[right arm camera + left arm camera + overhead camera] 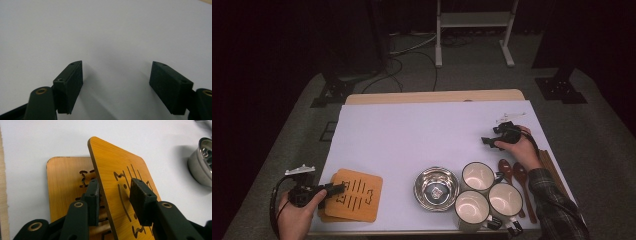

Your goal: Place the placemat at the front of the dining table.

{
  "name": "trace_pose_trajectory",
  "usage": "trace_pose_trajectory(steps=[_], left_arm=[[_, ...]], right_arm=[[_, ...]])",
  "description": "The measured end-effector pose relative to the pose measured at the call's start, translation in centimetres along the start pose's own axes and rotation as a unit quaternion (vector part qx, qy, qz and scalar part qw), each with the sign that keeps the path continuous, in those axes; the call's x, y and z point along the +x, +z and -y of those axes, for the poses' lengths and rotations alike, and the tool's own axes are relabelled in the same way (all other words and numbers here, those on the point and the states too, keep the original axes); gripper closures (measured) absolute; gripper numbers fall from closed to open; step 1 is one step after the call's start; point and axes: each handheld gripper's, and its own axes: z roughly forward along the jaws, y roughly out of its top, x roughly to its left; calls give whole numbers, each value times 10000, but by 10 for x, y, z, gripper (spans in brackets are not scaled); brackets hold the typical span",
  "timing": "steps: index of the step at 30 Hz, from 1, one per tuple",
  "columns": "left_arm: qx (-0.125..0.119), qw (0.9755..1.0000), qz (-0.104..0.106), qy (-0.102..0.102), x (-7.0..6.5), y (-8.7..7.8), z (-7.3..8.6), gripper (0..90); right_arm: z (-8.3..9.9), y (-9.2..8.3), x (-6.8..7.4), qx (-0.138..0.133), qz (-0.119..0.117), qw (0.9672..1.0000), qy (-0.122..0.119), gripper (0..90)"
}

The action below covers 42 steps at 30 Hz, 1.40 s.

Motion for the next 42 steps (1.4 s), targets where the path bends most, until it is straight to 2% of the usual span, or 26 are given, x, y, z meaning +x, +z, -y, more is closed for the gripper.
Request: trace_pose_trajectory(steps=[17, 27, 42], left_arm=[[-92, 9999, 21, 62, -11, -2, -11, 666], [-170, 9996, 233, 46, -17, -5, -19, 721], [-184, 9994, 274, 143, -30, -1, -32, 762]], right_arm=[[0, 0, 1, -7, 15, 10000, -9, 253], [0, 0, 1, -9, 20, 10000, -11, 253], [0, 0, 1, -8, 21, 10000, -16, 253]])
